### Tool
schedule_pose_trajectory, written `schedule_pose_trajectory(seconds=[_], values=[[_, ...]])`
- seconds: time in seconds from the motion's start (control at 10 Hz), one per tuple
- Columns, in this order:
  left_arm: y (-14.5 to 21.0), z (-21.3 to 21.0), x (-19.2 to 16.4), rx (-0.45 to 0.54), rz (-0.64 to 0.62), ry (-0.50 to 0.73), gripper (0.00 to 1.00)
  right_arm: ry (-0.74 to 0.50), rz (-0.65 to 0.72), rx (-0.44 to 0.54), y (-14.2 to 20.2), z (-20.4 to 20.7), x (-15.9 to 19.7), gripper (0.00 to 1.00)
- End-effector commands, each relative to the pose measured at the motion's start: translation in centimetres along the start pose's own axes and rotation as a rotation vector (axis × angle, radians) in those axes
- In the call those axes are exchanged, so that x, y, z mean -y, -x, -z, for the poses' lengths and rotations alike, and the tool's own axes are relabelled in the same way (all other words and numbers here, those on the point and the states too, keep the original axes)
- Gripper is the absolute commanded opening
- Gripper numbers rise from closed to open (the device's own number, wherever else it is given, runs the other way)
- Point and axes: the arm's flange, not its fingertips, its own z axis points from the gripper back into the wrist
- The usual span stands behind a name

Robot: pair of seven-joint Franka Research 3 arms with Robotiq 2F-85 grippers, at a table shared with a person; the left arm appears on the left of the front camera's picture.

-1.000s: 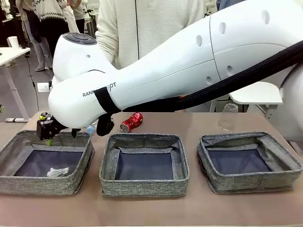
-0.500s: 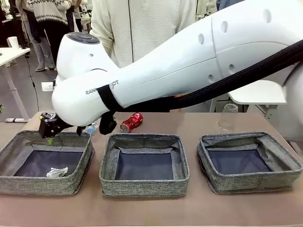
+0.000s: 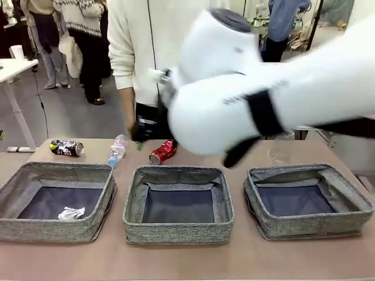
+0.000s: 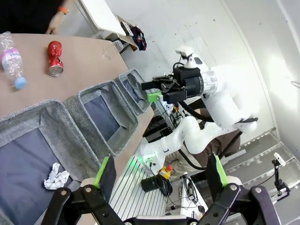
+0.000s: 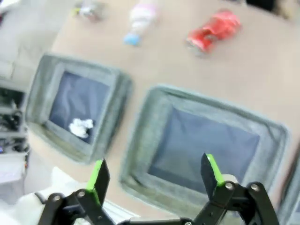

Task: Sort the waste into the appropriate baskets.
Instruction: Place the picked waste into the Fabric basket indicated by the person.

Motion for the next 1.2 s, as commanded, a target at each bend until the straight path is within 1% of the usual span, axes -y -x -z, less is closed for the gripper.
schedule_pose_trajectory(seconds=[0.0, 0.3, 0.4, 0.5, 0.6, 0.7, 0.8, 0.9, 1.0, 1.1], values=[[-0.1, 0.1, 0.2, 0.012, 0.018, 0.017, 1.00, -0.041, -0.111, -0.024, -2.7, 2.2, -3.6, 1.00], [-0.1, 0.1, 0.2, 0.012, 0.018, 0.017, 1.00, -0.041, -0.111, -0.024, -2.7, 2.2, -3.6, 1.00], [-0.1, 0.1, 0.2, 0.012, 0.018, 0.017, 1.00, -0.025, -0.067, -0.014, -0.4, 0.9, -2.3, 1.00], [-0.1, 0.1, 0.2, 0.012, 0.018, 0.017, 1.00, -0.094, -0.072, -0.026, -0.8, 0.6, -1.0, 1.00], [-0.1, 0.1, 0.2, 0.012, 0.018, 0.017, 1.00, -0.234, -0.121, -0.045, -2.1, 0.2, 0.9, 1.00], [-0.1, 0.1, 0.2, 0.012, 0.018, 0.017, 1.00, -0.355, -0.142, -0.107, -3.8, 0.1, 3.6, 1.00], [-0.1, 0.1, 0.2, 0.012, 0.018, 0.017, 1.00, -0.482, -0.112, -0.181, -5.5, -0.5, 7.0, 1.00], [-0.1, 0.1, 0.2, 0.012, 0.018, 0.017, 1.00, -0.652, -0.127, -0.256, -6.1, -0.7, 9.7, 1.00], [-0.1, 0.1, 0.2, 0.012, 0.018, 0.017, 1.00, -0.838, -0.211, -0.362, -5.8, 0.5, 12.3, 1.00], [-0.1, 0.1, 0.2, 0.012, 0.018, 0.017, 1.00, -0.860, -0.140, -0.436, -5.0, 2.2, 14.5, 1.00]])
